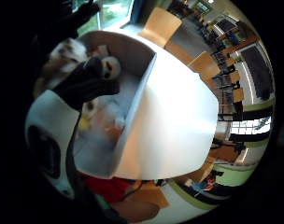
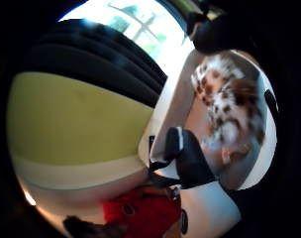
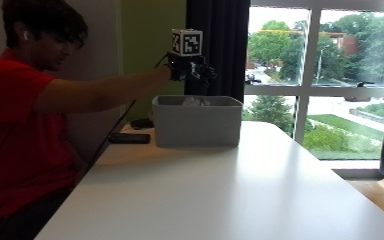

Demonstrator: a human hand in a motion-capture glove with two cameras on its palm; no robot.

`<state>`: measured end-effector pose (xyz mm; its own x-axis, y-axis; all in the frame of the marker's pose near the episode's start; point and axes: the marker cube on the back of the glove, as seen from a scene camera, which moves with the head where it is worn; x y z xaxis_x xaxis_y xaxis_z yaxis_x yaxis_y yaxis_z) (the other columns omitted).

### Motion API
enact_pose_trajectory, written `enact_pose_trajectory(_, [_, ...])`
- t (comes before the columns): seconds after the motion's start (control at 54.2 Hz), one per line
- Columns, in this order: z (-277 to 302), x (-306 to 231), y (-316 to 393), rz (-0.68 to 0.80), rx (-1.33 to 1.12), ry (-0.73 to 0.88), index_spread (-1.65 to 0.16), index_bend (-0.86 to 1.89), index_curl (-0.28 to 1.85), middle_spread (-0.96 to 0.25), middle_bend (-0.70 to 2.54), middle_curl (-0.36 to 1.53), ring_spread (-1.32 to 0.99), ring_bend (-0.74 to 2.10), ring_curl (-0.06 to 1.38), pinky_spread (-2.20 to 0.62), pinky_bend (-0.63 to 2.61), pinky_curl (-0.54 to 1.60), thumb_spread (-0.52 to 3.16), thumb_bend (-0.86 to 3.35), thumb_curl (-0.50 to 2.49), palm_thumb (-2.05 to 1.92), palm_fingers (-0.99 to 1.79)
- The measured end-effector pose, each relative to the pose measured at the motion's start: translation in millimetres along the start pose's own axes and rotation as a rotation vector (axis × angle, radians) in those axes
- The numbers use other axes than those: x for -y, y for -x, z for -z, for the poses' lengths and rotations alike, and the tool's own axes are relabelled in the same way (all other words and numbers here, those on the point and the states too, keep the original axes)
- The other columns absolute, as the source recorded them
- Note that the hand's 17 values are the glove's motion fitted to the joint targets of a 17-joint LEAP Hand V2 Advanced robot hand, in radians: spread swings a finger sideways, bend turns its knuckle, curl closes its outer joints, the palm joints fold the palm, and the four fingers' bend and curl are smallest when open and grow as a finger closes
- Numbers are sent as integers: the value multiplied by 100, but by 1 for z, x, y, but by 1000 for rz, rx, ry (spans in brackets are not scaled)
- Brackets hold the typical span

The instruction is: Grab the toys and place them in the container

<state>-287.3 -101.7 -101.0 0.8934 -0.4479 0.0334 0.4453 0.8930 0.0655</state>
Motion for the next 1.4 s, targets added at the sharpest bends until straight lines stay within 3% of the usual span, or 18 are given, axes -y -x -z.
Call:
enact_pose_trajectory(0.425, [15, -70, -104, -82, -47, -41, -46, 21, 70, -8, 17, 26, 0, 28, 25, 1, 115, 37, 123, -3, 52, 1, 6])
enact_pose_trajectory(0.628, [6, -119, -160, -296, -88, -19, -46, 24, 67, -7, 16, 26, 2, 26, 25, 4, 112, 35, 123, -2, 46, 1, 5])
enact_pose_trajectory(0.757, [0, -158, -199, -254, -86, -4, -45, 26, 65, -7, 17, 26, 2, 24, 25, 5, 110, 34, 123, -2, 43, 0, 4])
enact_pose_trajectory(0.942, [-4, -183, -234, -317, -93, -15, -45, 28, 63, -6, 16, 26, 2, 22, 26, 5, 108, 33, 123, -2, 40, 0, 4])
enact_pose_trajectory(1.071, [-11, -193, -257, -446, -118, -19, -44, 31, 62, -6, 16, 26, 2, 22, 26, 6, 106, 33, 123, -2, 39, 0, 4])
enact_pose_trajectory(1.403, [-45, -226, -304, -539, -115, -4, -44, 35, 59, -7, 17, 27, 1, 20, 27, 6, 100, 31, 123, -2, 37, 1, 2])
